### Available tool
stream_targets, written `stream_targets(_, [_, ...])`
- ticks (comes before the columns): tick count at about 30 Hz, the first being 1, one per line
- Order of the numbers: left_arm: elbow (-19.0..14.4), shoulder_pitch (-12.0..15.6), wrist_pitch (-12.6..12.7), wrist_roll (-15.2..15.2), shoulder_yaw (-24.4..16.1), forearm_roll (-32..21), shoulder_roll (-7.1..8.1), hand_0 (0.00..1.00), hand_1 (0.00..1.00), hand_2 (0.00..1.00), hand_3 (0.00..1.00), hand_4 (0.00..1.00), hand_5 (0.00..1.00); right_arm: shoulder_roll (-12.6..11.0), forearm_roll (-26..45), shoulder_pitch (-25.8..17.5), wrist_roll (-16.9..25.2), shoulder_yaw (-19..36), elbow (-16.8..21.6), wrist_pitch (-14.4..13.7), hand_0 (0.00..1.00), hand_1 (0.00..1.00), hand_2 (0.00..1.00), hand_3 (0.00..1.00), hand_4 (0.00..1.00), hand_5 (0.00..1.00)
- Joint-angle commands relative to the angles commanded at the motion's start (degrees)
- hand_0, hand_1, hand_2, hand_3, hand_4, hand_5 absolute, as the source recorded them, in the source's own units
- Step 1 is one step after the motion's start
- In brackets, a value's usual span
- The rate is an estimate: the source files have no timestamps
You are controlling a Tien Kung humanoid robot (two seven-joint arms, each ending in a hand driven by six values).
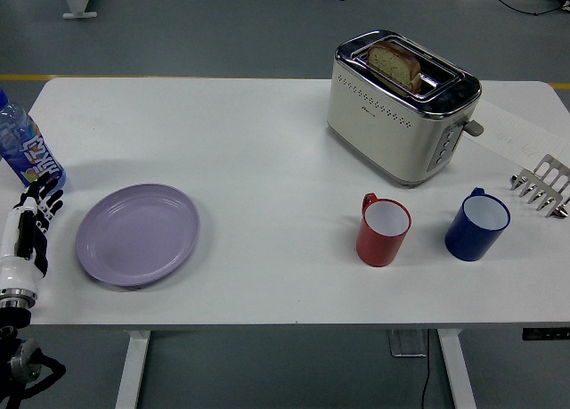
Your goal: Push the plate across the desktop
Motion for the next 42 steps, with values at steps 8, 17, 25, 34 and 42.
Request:
stream_targets(8, [1.6,-0.8,1.8,-1.9,1.3,-1.2,-2.07,0.881,0.891,0.913,0.889,0.572,0.998,0.0,-0.7,-0.2,-0.2,0.3,0.0,-0.1,0.549,0.459,0.564,0.579,0.306,0.450])
stream_targets(17, [2.6,-2.0,2.5,-2.9,2.3,-3.6,-3.51,0.876,0.889,0.910,0.887,0.552,0.998,0.0,-0.6,0.1,-0.1,0.1,0.0,0.1,0.550,0.459,0.564,0.578,0.305,0.453])
stream_targets(25, [3.7,-3.6,2.5,-3.0,2.2,-4.1,-5.45,0.875,0.889,0.913,0.886,0.530,0.998,0.0,-0.8,0.5,-0.1,0.2,-0.1,0.3,0.550,0.459,0.564,0.579,0.305,0.451])
stream_targets(34, [4.4,-4.8,2.4,-3.2,1.7,-4.6,-7.25,0.873,0.888,0.912,0.886,0.521,0.998,-0.1,-1.2,0.8,-0.1,0.3,-0.2,0.5,0.550,0.459,0.564,0.578,0.305,0.451])
stream_targets(42, [4.9,-5.9,2.0,-3.2,2.0,-5.8,-8.01,0.869,0.887,0.912,0.886,0.517,0.998,-0.1,-1.8,1.1,-0.2,0.5,-0.2,0.6,0.550,0.460,0.564,0.578,0.305,0.452])
